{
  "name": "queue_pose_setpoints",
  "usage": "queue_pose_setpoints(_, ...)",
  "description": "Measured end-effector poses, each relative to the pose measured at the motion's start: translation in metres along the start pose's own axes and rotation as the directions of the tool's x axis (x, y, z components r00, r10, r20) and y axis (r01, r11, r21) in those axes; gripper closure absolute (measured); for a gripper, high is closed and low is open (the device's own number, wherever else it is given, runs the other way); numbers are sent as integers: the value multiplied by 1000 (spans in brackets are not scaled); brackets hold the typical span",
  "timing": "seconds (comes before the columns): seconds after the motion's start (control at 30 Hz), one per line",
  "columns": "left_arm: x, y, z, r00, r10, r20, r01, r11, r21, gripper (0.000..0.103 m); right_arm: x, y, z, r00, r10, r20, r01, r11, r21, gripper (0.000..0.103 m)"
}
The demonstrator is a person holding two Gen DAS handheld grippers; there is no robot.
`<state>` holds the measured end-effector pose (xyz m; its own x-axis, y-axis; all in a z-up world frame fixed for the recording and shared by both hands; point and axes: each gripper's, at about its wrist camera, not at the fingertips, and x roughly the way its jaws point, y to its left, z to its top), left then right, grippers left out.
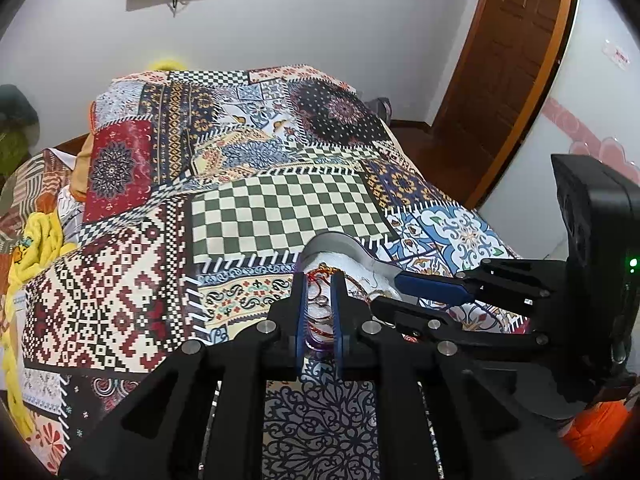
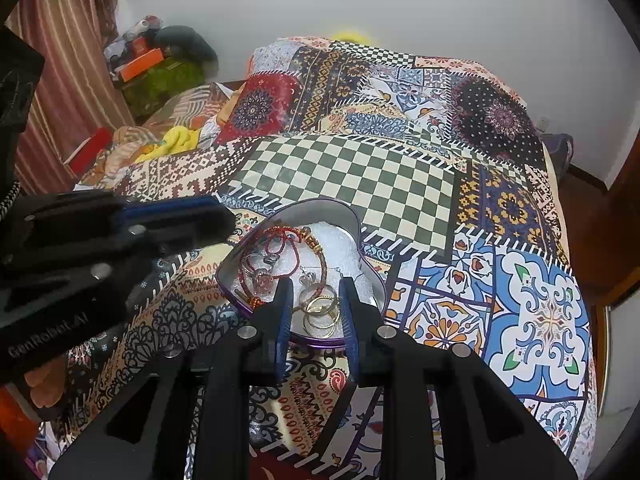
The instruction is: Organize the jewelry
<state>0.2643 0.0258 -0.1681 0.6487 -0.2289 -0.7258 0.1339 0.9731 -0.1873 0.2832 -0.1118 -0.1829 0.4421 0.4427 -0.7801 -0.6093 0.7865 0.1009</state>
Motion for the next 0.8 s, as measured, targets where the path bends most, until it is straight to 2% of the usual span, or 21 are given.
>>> queue_pose_setpoints(0.07,-4,1,0,1000,4,8,-4,1000,-2,93,-4,1,1,1000,-2,9,2,1000,-1,75)
queue_pose_setpoints(0.3,-24,-2,2,999,22,38,-22,1000,-5,93,-21,5,5,999,-20,45,20,1000,-5,75)
queue_pose_setpoints(0.5,-62,-12,9,992,49,119,-50,999,7,93,-66,9,13,989,-34,143,32,999,14,75)
queue_pose_setpoints(0.6,-95,-22,13,979,61,196,-65,998,17,93,-102,13,17,972,-58,228,54,998,26,75)
queue_pose_setpoints(0.73,-143,-37,13,948,70,310,-82,996,26,91,-159,25,16,929,-79,362,71,997,35,75)
queue_pose_setpoints(0.8,-171,-46,12,921,82,380,-101,994,31,79,-189,34,11,898,-93,430,85,996,38,75)
